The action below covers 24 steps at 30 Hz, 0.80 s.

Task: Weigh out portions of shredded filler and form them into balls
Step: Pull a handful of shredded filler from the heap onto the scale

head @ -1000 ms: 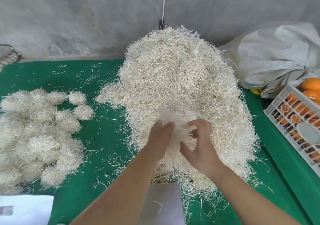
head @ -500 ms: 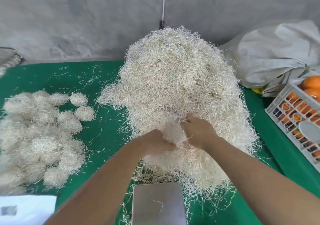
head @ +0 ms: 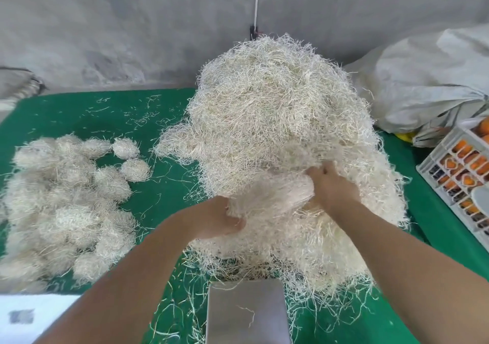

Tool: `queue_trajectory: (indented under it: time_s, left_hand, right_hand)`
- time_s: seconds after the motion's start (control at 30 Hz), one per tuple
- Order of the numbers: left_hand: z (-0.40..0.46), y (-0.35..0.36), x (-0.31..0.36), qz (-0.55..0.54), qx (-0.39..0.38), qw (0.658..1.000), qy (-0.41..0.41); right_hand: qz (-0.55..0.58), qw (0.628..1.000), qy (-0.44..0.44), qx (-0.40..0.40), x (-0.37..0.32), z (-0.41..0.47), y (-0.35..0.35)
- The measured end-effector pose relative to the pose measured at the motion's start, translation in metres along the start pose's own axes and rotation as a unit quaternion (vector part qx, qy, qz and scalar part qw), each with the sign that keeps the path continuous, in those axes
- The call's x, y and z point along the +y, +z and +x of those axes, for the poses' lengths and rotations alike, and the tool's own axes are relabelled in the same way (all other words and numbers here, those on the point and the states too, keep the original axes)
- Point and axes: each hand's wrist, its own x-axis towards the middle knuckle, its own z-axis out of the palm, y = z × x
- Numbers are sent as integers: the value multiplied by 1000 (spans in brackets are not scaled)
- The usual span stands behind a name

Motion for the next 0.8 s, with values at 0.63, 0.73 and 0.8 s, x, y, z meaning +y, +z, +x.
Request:
queue_trajectory:
  time_s: [0.63, 0.73, 0.8]
  left_hand:
    - [-14, -22, -26, -713, 409, 560, -99]
    - [-12, -26, -4, -745, 369, 552, -69]
    - [-16, -23, 15, -752, 327, 569, -57]
  right_hand:
    - [220, 940, 247, -80, 75, 11, 23]
    - [86, 972, 129, -177, 55, 3, 14]
    - [42, 968, 62, -238, 36, -4, 0]
